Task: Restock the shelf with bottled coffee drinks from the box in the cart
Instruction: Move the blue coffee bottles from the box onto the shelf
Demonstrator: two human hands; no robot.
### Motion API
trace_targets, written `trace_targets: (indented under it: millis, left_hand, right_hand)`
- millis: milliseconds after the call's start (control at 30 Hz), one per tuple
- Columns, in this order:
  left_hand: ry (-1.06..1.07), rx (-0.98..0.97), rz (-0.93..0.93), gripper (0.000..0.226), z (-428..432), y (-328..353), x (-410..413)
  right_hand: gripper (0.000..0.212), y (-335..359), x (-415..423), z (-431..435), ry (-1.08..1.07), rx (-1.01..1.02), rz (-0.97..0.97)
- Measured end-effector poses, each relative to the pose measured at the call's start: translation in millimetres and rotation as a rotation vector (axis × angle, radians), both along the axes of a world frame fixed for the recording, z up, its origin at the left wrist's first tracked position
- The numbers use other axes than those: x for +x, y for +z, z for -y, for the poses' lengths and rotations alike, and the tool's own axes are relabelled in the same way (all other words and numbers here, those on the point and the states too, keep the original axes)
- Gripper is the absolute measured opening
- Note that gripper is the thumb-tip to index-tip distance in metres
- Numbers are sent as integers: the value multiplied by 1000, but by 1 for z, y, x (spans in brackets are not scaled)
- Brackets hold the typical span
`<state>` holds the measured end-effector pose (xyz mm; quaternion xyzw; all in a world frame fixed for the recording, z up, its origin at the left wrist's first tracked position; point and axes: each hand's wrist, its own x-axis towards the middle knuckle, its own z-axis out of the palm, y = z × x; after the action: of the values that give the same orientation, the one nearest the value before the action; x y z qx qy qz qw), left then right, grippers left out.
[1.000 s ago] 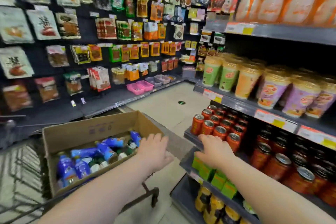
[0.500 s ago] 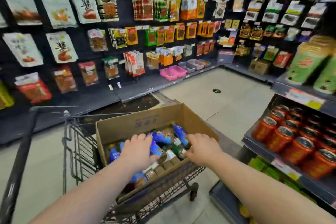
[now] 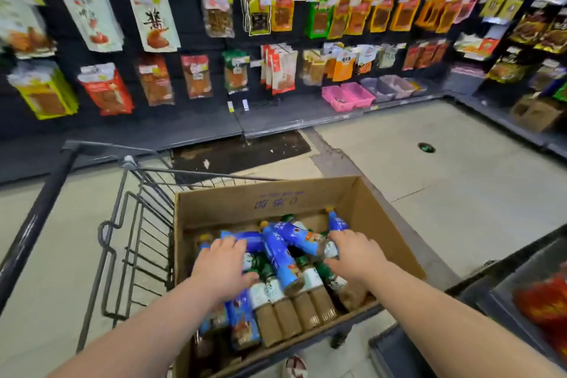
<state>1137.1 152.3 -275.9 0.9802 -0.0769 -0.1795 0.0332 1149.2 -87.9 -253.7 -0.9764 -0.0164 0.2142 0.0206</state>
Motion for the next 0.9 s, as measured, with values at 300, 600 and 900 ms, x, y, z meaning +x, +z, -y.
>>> trace_targets:
  millis: [300, 600, 900]
  left_hand:
    - [104, -11, -167, 74, 47, -57, 67]
    - [354, -155, -359, 79, 72, -120, 104]
    - [813, -464, -478, 67, 92, -173, 119]
  right_hand:
    - [52, -60, 110, 20, 132, -1, -168]
    - [54, -139, 177, 12, 170, 48, -340]
    - [67, -196, 195, -11, 107, 213, -414]
